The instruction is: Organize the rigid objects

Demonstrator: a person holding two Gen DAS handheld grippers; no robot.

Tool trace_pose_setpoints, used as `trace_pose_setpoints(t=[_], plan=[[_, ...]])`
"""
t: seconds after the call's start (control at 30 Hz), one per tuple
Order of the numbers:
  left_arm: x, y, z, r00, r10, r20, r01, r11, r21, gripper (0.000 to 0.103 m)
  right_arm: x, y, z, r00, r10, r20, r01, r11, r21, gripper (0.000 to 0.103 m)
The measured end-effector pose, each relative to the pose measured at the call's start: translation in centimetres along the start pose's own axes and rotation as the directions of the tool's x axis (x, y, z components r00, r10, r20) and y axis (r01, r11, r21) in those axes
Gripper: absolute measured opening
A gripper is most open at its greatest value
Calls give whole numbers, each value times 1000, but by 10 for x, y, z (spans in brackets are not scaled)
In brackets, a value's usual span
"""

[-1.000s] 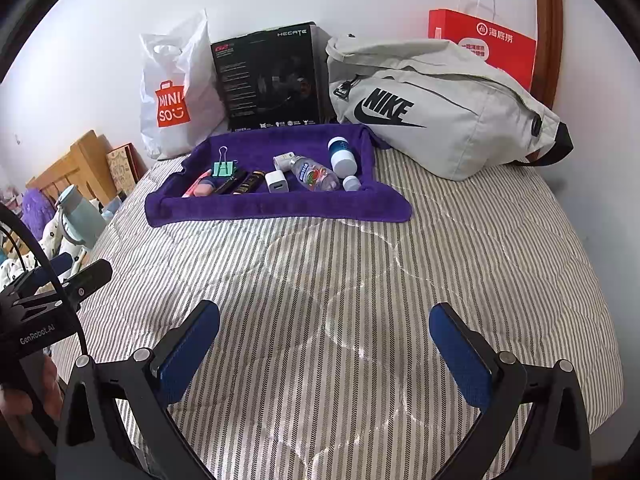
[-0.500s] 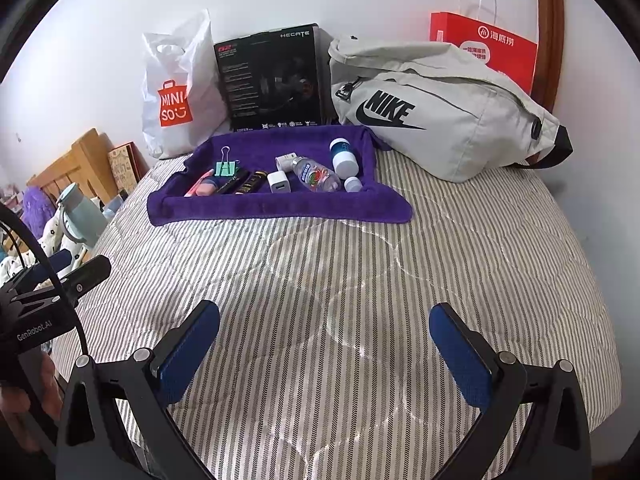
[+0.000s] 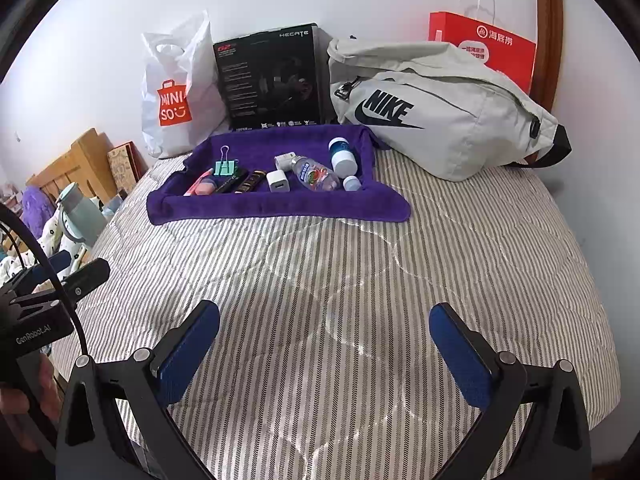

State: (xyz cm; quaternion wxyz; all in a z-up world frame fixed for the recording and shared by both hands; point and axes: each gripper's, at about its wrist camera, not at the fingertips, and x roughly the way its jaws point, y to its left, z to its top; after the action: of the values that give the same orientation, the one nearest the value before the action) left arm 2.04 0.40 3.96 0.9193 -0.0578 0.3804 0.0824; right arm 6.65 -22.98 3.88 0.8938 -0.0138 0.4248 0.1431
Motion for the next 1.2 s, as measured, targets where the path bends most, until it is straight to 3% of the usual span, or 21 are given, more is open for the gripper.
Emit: trace_pose_setpoints(t=[1.2], plan=[[0, -3, 1, 1000, -7, -7, 7, 1000, 14, 103, 0, 2, -1, 1000, 8, -9, -8, 1000, -11, 103]])
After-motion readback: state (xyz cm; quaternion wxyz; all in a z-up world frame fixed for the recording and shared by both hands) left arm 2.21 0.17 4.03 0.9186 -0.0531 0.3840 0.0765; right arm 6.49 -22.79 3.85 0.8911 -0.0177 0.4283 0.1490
